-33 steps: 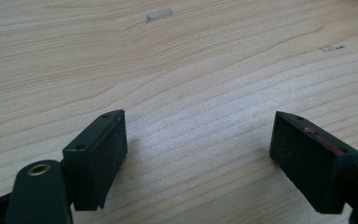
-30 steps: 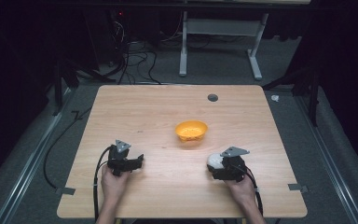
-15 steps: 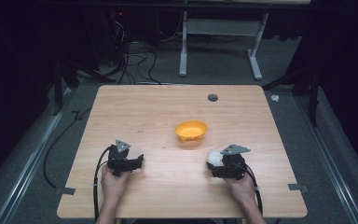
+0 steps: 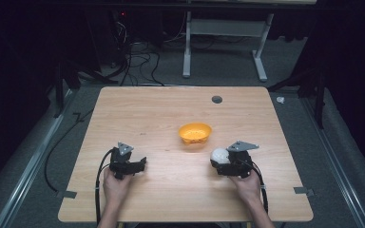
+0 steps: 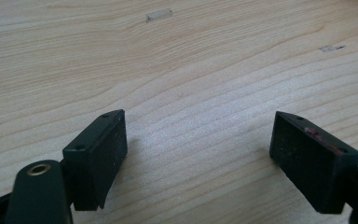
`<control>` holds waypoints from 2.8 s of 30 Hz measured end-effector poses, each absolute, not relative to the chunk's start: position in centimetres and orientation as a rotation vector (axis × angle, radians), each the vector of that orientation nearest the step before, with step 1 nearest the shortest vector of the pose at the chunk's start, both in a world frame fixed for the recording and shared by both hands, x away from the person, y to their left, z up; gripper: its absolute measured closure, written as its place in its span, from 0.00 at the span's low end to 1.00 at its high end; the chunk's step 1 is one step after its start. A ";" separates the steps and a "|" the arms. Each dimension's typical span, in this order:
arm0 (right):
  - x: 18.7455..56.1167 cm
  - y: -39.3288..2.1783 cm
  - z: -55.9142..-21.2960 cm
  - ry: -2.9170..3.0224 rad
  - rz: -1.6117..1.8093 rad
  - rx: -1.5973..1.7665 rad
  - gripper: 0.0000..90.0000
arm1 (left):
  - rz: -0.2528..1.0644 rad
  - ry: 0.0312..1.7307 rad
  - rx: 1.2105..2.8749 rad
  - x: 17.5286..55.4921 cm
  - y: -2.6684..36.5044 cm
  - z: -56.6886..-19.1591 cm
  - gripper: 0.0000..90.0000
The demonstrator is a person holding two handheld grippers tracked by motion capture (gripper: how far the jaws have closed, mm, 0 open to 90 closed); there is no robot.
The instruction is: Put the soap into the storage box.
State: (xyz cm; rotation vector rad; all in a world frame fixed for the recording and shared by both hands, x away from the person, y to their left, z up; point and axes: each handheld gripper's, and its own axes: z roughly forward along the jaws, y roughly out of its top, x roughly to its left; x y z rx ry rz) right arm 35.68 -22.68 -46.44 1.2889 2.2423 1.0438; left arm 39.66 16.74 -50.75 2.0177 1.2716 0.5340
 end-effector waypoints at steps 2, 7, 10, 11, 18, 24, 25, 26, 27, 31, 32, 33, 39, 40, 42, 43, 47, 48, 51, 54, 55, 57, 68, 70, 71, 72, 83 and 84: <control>35.8 -22.7 -46.2 2.233 1.047 1.296 0.28 | 0.534 1.272 2.018 39.7 16.7 -50.7 0.21; 35.9 -22.7 -45.7 2.230 1.049 1.297 0.28 | 0.534 1.272 2.018 39.7 16.7 -50.7 0.21; 36.2 -22.6 -45.3 2.231 1.049 1.289 0.28 | 0.534 1.272 2.017 39.7 16.7 -50.7 0.21; 36.2 -22.5 -45.2 2.229 1.048 1.299 0.28 | 0.534 1.272 2.018 39.7 16.7 -50.7 0.21; 36.6 -22.2 -44.4 2.248 1.047 1.276 0.28 | 0.534 1.272 2.017 39.7 16.7 -50.7 0.21; 37.1 -21.9 -43.8 2.253 1.053 1.258 0.28 | 0.534 1.272 2.017 39.7 16.7 -50.7 0.21; 37.2 -21.8 -43.7 2.255 1.052 1.255 0.28 | 0.533 1.272 2.017 39.7 16.7 -50.7 0.21; 37.2 -21.7 -43.6 2.260 1.048 1.252 0.28 | 0.533 1.272 2.017 39.7 16.7 -50.7 0.21; 37.3 -21.7 -43.6 2.261 1.049 1.241 0.28 | 0.533 1.272 2.017 39.7 16.7 -50.7 0.21; 37.7 -21.5 -43.2 2.266 1.056 1.234 0.28 | 0.533 1.271 2.017 39.7 16.7 -50.7 0.21; 37.9 -21.4 -43.1 2.270 1.042 1.225 0.28 | 0.533 1.271 2.017 39.7 16.7 -50.7 0.21; 37.9 -21.4 -43.1 2.270 1.037 1.218 0.28 | 0.533 1.271 2.018 39.7 16.7 -50.7 0.21; 38.6 -21.0 -42.4 2.270 1.063 1.199 0.28 | 0.533 1.271 2.017 39.7 16.7 -50.7 0.21; 38.7 -20.9 -42.3 2.271 1.063 1.191 0.28 | 0.533 1.271 2.017 39.7 16.7 -50.7 0.21; 39.1 -20.6 -42.1 2.269 1.065 1.198 0.28 | 0.533 1.271 2.017 39.7 16.7 -50.7 0.21; 39.3 -20.5 -42.1 2.272 1.060 1.191 0.28 | 0.533 1.271 2.018 39.7 16.7 -50.7 0.21; 39.9 -19.8 -41.9 2.277 1.071 1.184 0.28 | 0.533 1.271 2.017 39.7 16.7 -50.8 0.21; 40.1 -19.6 -41.9 2.280 1.069 1.182 0.28 | 0.533 1.271 2.018 39.7 16.7 -50.7 0.21; 40.5 -19.2 -41.9 2.292 1.072 1.172 0.28 | 0.533 1.271 2.017 39.7 16.7 -50.8 0.21; 40.9 -18.9 -41.9 2.299 1.073 1.167 0.28 | 0.533 1.271 2.018 39.7 16.7 -50.7 0.21; 41.0 -18.8 -41.9 2.298 1.075 1.167 0.28 | 0.533 1.270 2.018 39.7 16.7 -50.7 0.21; 41.2 -18.7 -41.9 2.302 1.083 1.176 0.28 | 0.533 1.270 2.018 39.7 16.7 -50.7 0.21; 42.7 -17.7 -41.1 2.294 1.092 1.165 0.28 | 0.532 1.270 2.018 39.7 16.7 -50.7 0.21; 43.0 -17.6 -41.1 2.293 1.095 1.167 0.28 | 0.532 1.270 2.018 39.7 16.7 -50.7 0.21; 43.2 -17.5 -41.0 2.293 1.091 1.167 0.28 | 0.532 1.270 2.018 39.7 16.7 -50.7 0.21; 43.4 -17.5 -41.0 2.291 1.088 1.159 0.28 | 0.532 1.270 2.018 39.7 16.7 -50.7 0.21; 45.2 -16.5 -41.5 2.309 1.057 1.172 0.28 | 0.532 1.270 2.018 39.7 16.7 -50.7 0.21; 45.4 -16.4 -41.6 2.309 1.055 1.175 0.28 | 0.532 1.269 2.018 39.7 16.7 -50.7 0.21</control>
